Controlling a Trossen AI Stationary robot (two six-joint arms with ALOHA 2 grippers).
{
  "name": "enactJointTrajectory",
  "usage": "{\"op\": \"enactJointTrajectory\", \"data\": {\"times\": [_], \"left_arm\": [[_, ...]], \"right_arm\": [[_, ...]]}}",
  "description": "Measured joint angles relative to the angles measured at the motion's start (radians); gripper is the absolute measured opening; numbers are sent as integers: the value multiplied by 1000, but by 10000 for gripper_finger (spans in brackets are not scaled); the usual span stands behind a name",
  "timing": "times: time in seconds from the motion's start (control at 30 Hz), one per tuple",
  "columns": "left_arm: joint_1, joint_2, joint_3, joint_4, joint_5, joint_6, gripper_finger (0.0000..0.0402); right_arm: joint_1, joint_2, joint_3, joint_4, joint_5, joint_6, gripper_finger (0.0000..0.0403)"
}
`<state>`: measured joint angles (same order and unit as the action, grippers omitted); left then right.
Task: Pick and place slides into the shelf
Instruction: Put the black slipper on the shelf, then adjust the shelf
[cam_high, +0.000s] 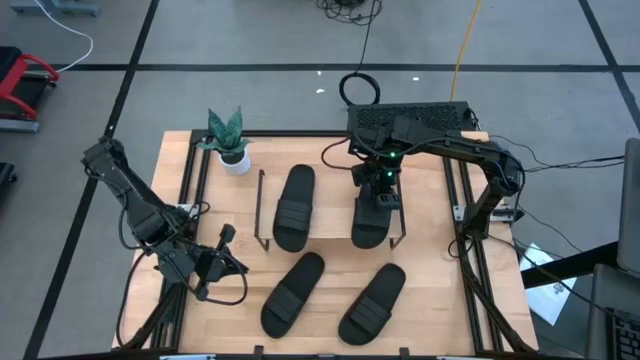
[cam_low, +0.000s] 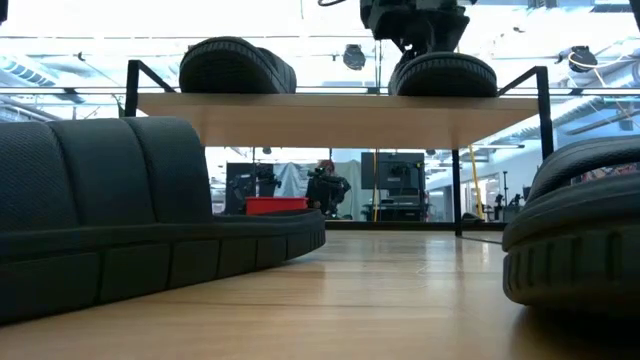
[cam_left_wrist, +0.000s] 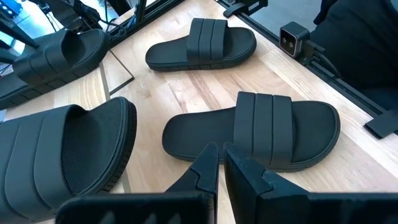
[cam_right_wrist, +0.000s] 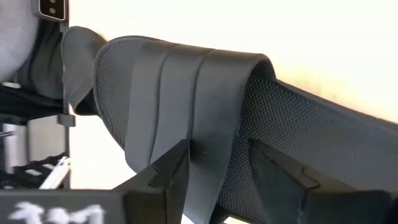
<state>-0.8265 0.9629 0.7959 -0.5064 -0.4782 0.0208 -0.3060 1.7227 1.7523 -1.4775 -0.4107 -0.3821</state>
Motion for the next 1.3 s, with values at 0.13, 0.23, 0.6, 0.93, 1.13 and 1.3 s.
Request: {"op": "enactJointTrajectory", "data": {"times": [0.13,0.23,0.6,0.93,1.13,1.3], "left_arm": [[0,0,0,0,0,0,26],[0,0,0,0,0,0,26],[1,0,0,0,1,0,26],[1,0,0,-2,-2,6,26],[0,0,0,-2,-6,3,26],[0,0,0,-2,2,2,26]], "right_arm": [[0,-40,0,1,7,0,166],[0,-82,0,7,13,3,166],[47,-252,0,21,278,138,141],[112,-361,-33,-90,535,406,10],[107,-369,-252,-49,593,430,2],[61,-370,-375,-4,595,441,1]]}}
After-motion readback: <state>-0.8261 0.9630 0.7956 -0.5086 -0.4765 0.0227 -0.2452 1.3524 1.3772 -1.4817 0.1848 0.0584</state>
